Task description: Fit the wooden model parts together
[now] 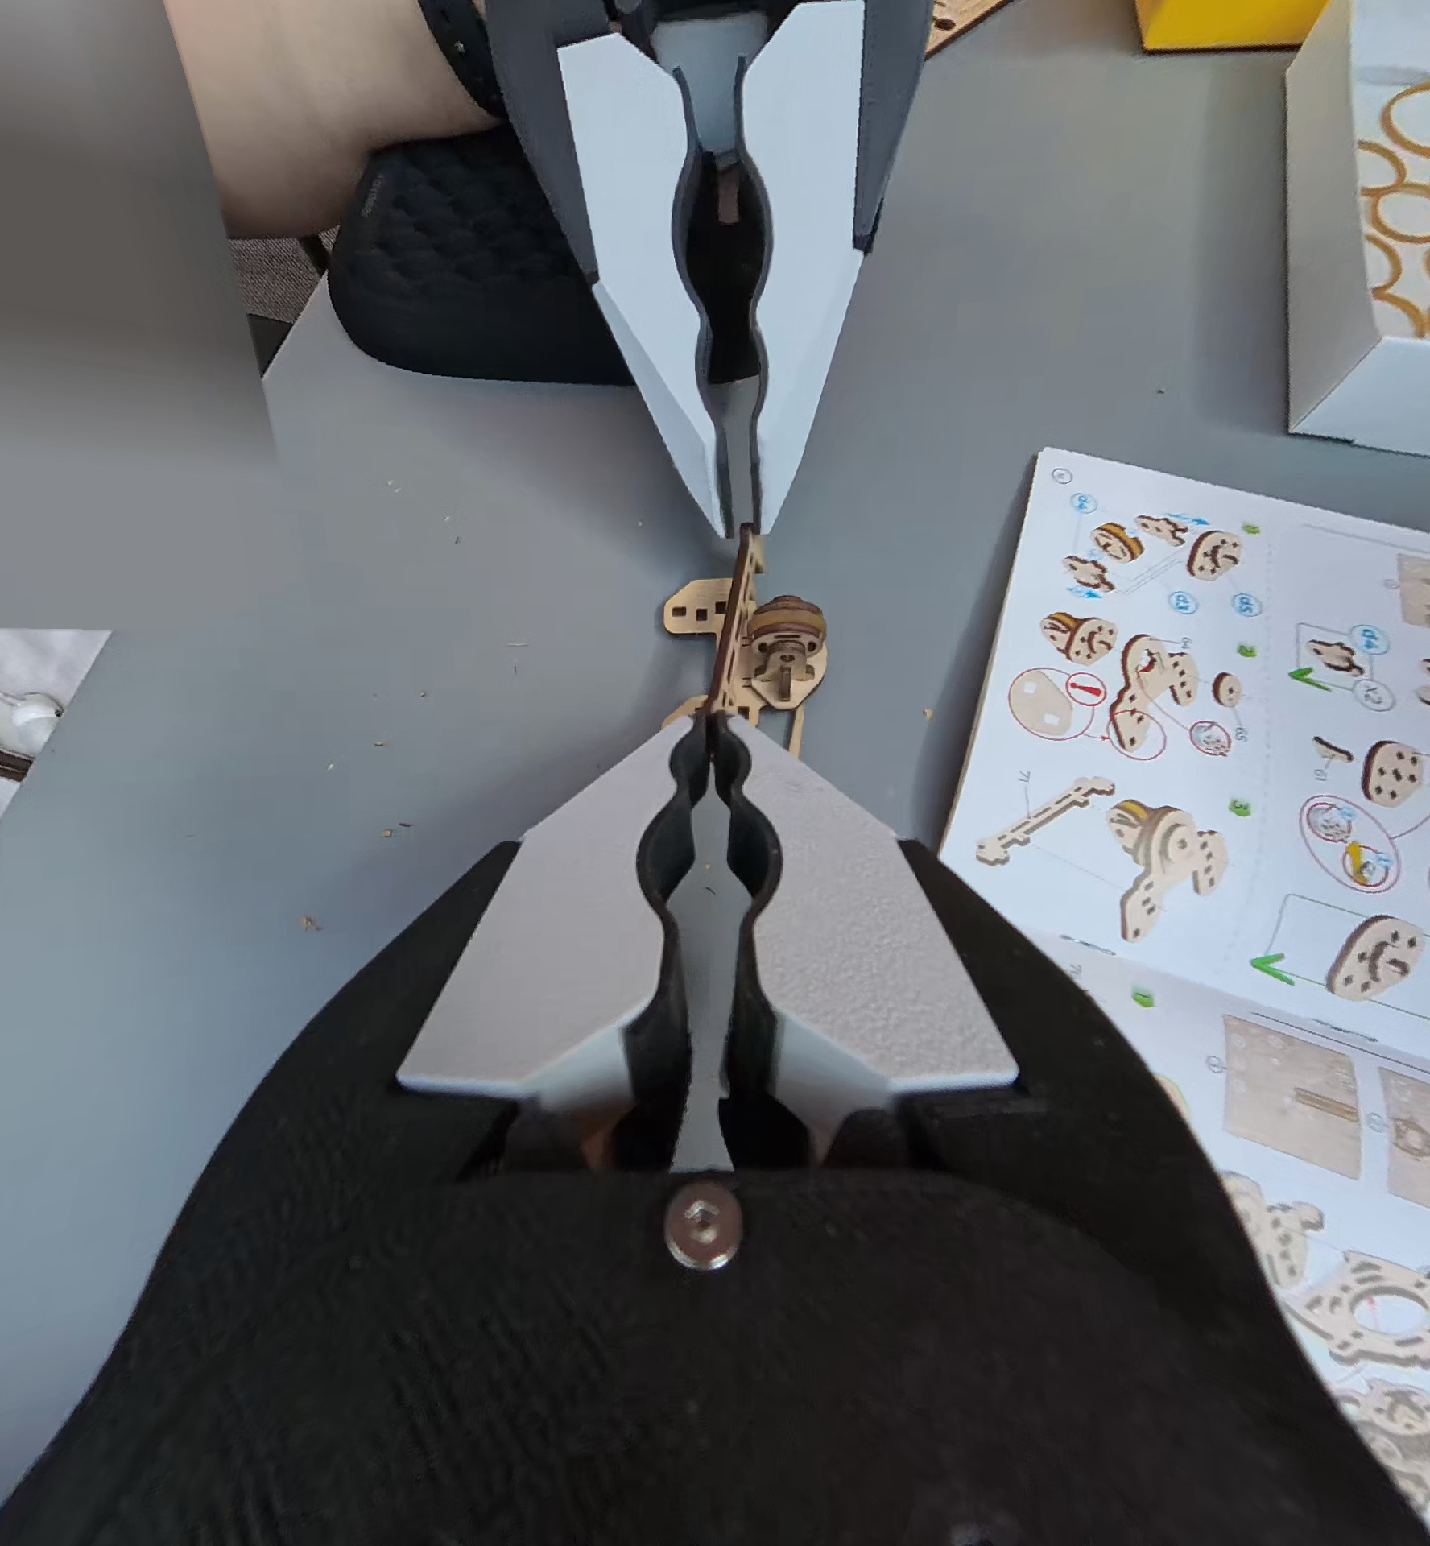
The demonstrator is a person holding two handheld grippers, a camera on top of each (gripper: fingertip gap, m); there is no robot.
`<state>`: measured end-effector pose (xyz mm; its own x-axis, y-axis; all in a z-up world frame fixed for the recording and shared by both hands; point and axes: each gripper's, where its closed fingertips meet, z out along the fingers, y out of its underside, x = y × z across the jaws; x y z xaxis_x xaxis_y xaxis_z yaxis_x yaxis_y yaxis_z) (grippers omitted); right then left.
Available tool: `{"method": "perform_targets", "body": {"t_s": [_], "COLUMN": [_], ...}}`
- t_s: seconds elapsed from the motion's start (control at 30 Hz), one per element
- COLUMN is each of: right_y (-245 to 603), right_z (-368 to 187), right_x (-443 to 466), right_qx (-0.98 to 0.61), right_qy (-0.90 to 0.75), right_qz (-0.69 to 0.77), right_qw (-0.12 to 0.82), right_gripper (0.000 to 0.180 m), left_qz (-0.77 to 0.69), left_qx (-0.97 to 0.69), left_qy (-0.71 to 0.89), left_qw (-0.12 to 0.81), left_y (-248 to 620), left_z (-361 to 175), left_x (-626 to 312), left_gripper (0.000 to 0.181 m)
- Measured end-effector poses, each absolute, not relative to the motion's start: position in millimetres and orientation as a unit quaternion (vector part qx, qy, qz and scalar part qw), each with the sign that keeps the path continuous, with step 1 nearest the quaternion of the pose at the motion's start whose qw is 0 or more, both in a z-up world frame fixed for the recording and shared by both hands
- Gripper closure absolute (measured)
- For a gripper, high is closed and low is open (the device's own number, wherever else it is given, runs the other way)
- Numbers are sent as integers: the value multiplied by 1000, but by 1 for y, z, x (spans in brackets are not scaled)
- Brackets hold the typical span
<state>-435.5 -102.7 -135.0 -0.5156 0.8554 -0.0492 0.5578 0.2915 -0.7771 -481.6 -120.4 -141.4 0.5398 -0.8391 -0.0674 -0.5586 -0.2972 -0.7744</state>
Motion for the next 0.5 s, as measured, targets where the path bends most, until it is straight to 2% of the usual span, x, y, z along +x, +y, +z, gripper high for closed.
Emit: {"method": "perform_targets", "body": {"t_s": [0.1, 0.17, 0.2, 0.3, 0.37, 0.4, 0.5], "right_y": [-98, -97, -97, -101, -109, -109, -112], "right_z": [-140, -142, -143, -148, -149, -151, -153], "right_x": [-435, -434, -434, -431, -429, -430, -432], "right_qx": [-469, -471, -471, -460, -435, -422, -371], "right_qy": [-772, -772, -774, -785, -802, -812, -845], "right_qz": [390, 389, 387, 381, 373, 356, 302], "right_qw": [179, 174, 172, 164, 171, 188, 239], "right_gripper": [180, 180, 180, 180, 167, 160, 161], "left_qz": [-170, -167, -167, -156, -151, -150, -160], "left_qx": [-795, -797, -797, -797, -796, -797, -798], "left_qy": [445, 448, 453, 461, 460, 456, 445], "left_qw": [377, 369, 364, 358, 362, 367, 374], "left_y": [-120, -120, -121, -122, -121, -119, -117], "left_z": [-148, -151, -152, -156, -156, -154, -151], "left_x": [-484, -484, -483, -483, -484, -485, -487], "left_gripper": [170, 173, 181, 181, 181, 176, 164]}}
